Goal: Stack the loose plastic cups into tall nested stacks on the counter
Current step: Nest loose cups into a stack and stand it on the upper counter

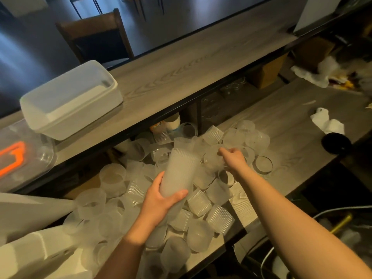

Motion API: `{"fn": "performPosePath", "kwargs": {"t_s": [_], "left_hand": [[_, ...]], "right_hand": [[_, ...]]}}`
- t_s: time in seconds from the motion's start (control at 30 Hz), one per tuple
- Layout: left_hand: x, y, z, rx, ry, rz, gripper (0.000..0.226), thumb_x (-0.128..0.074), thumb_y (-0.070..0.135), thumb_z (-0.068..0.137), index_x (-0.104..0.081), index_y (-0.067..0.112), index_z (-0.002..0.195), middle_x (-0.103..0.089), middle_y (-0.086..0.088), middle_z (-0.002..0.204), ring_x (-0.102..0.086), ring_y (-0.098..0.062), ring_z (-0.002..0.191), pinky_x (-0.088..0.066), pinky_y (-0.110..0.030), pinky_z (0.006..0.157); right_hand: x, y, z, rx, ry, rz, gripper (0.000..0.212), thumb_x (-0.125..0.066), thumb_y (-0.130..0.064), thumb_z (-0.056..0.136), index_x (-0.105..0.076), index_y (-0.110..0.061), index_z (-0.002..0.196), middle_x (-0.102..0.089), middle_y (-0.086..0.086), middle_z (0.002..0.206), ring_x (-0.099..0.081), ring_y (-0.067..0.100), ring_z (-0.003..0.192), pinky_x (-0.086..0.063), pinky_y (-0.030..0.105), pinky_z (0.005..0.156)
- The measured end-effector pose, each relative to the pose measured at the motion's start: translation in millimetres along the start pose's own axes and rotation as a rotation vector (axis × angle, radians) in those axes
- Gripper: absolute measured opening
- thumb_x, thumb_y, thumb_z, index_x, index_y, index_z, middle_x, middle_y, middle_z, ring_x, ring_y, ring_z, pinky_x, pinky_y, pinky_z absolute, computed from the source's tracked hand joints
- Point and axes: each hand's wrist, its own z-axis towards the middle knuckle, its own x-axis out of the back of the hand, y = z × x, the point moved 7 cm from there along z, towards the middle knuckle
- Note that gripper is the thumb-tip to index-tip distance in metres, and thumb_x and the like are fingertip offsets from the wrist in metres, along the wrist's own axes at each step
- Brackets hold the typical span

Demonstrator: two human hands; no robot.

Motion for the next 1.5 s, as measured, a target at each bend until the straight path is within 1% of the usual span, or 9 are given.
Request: {"fn": "performPosePath", "kwargs": {"t_s": [0.13,0.27,0.33,0.57,0.73,0.87,0.97,1.2,1.5], "left_hand": [[-7,6,4,-0.010,-0.025,-0.007,0.081,-0.081,0.063,0.048,-0.052,0.043,0.121,-0.062,0.009,0.117,-0.064,-0.006,0.100,-0.057,-0.027,0.074],[-10,12,9,-0.023,-0.037,0.010,0.079,-0.081,0.062,0.048,-0.050,0.048,0.120,-0.060,0.015,0.118,-0.063,-0.004,0.102,-0.056,-0.026,0.077],[-12,15,12,-0.033,-0.050,0.052,0.085,-0.081,0.064,0.049,-0.048,0.046,0.125,-0.058,0.017,0.120,-0.061,-0.003,0.104,-0.055,-0.025,0.079],[-16,20,17,-0.050,-0.066,0.193,0.100,-0.079,0.069,0.047,-0.044,0.039,0.136,-0.053,0.019,0.124,-0.056,-0.004,0.108,-0.052,-0.026,0.082],[-15,23,19,-0.086,-0.083,0.292,0.093,-0.084,0.063,0.054,-0.042,0.044,0.135,-0.050,0.023,0.124,-0.053,-0.002,0.110,-0.051,-0.026,0.082],[-19,26,17,-0.102,-0.077,0.280,0.093,-0.080,0.067,0.051,-0.043,0.046,0.134,-0.053,0.022,0.123,-0.055,0.000,0.108,-0.054,-0.031,0.085],[-20,27,16,-0.100,-0.072,0.249,0.092,-0.080,0.067,0.051,-0.043,0.047,0.132,-0.053,0.022,0.121,-0.056,0.001,0.105,-0.053,-0.026,0.080],[-22,33,15,-0.094,-0.040,0.238,0.093,-0.076,0.072,0.049,-0.039,0.047,0.131,-0.051,0.024,0.121,-0.055,0.000,0.106,-0.051,-0.024,0.081],[-30,35,14,-0.065,-0.037,0.190,0.089,-0.075,0.070,0.048,-0.039,0.048,0.126,-0.051,0.025,0.120,-0.054,0.001,0.105,-0.046,-0.017,0.075]], "right_hand": [[5,-3,-28,-0.052,-0.213,0.432,0.010,-0.055,-0.016,0.092,-0.055,-0.013,0.102,-0.053,0.010,0.091,-0.056,0.022,0.080,-0.051,0.038,0.077],[9,-12,-48,-0.039,-0.413,0.709,0.057,-0.063,-0.015,0.072,-0.049,-0.013,0.127,-0.051,0.021,0.131,-0.060,0.035,0.112,-0.057,0.040,0.092],[10,-23,-59,-0.013,-0.514,0.799,0.059,-0.063,-0.008,0.069,-0.051,-0.013,0.127,-0.048,0.024,0.137,-0.058,0.037,0.119,-0.055,0.040,0.098],[21,-56,-81,0.241,-0.457,0.496,0.067,-0.064,-0.009,0.063,-0.050,-0.022,0.127,-0.046,0.016,0.133,-0.052,0.036,0.123,-0.040,0.051,0.113],[19,-66,-89,0.399,-0.440,0.260,0.074,-0.080,-0.008,0.070,-0.045,-0.023,0.134,-0.049,-0.001,0.126,-0.054,0.027,0.120,-0.051,0.045,0.104],[9,-66,-93,0.428,-0.452,0.273,0.079,-0.086,-0.021,0.061,-0.047,-0.028,0.129,-0.056,-0.004,0.129,-0.057,0.023,0.120,-0.054,0.041,0.099],[4,-64,-96,0.441,-0.447,0.254,0.073,-0.084,-0.020,0.074,-0.043,-0.029,0.134,-0.054,-0.006,0.132,-0.055,0.018,0.122,-0.052,0.031,0.095],[-16,-51,-106,0.396,-0.456,0.146,0.072,-0.056,-0.065,0.088,-0.034,-0.035,0.149,-0.045,-0.014,0.143,-0.044,0.008,0.131,-0.035,0.018,0.095],[-3,-39,-89,0.367,-0.462,0.180,0.083,-0.059,-0.073,0.075,-0.045,-0.032,0.146,-0.048,-0.008,0.145,-0.045,0.006,0.133,-0.036,0.033,0.114]]}}
